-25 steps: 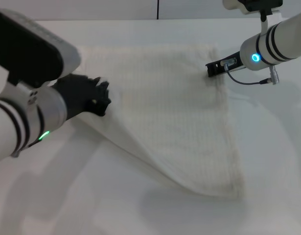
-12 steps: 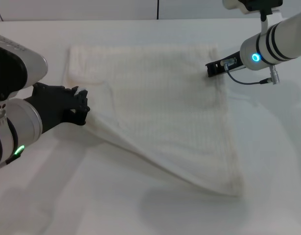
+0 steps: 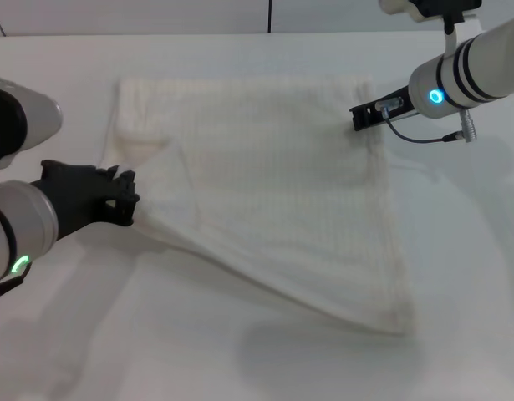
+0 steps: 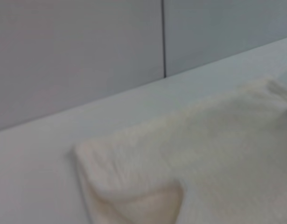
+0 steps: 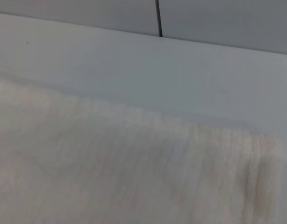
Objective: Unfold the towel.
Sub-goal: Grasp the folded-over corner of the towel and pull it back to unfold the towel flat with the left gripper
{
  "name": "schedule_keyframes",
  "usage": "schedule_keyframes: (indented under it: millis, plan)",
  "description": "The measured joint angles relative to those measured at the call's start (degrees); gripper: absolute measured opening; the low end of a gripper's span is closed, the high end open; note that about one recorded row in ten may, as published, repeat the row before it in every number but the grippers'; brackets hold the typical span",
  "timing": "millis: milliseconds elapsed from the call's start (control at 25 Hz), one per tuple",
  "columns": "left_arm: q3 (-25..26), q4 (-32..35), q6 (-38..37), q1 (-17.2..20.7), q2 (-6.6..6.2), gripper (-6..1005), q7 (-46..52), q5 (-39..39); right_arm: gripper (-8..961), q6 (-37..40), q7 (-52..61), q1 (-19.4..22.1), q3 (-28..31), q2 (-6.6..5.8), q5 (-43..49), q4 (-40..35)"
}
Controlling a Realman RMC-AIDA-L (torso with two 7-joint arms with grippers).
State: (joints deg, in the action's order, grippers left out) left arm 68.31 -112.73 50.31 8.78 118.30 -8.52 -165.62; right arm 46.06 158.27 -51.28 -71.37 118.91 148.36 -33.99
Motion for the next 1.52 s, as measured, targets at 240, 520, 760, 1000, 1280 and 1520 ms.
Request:
schedule_keyframes:
  millis: [240,520,760,1000,1280,1520]
  plan:
    - [1.65,-0.06,4.34,0.00,-0.02,70,4.11,-0.04,-1,0.06,-0.01,-0.11,0.00,0.00,0.00,-0.04]
    - [1.65,-0.11,8.96,-0.36,-0.09,71,7.25,-0.02,-1,0.20,-0.16,-0.33,0.00,0.00,0.00,-0.03]
    - [2.07,0.29,12.03,0.21,-0.09,70,10.55,0.02,-1,0.34,-0.18,-0.43,-0.06,0.00,0.08,-0.03]
    - [1.93,3.82,14.22,-1.43,-0.09,158,12.20,0.04,-1,0.95,-0.20,-0.45,-0.26,0.00,0.08,-0.97]
    - [1.86,3.16,14.25,-1.44,-0.12,280,11.59,0.02,-1,1.60,-0.23,-0.12,-0.68,0.01,0.08,-1.57]
    - [4.16,0.03,12.42,-1.39,-0.27,507,9.76,-0.13,-1,1.69,-0.25,0.58,-0.82,0.14,0.07,-3.19]
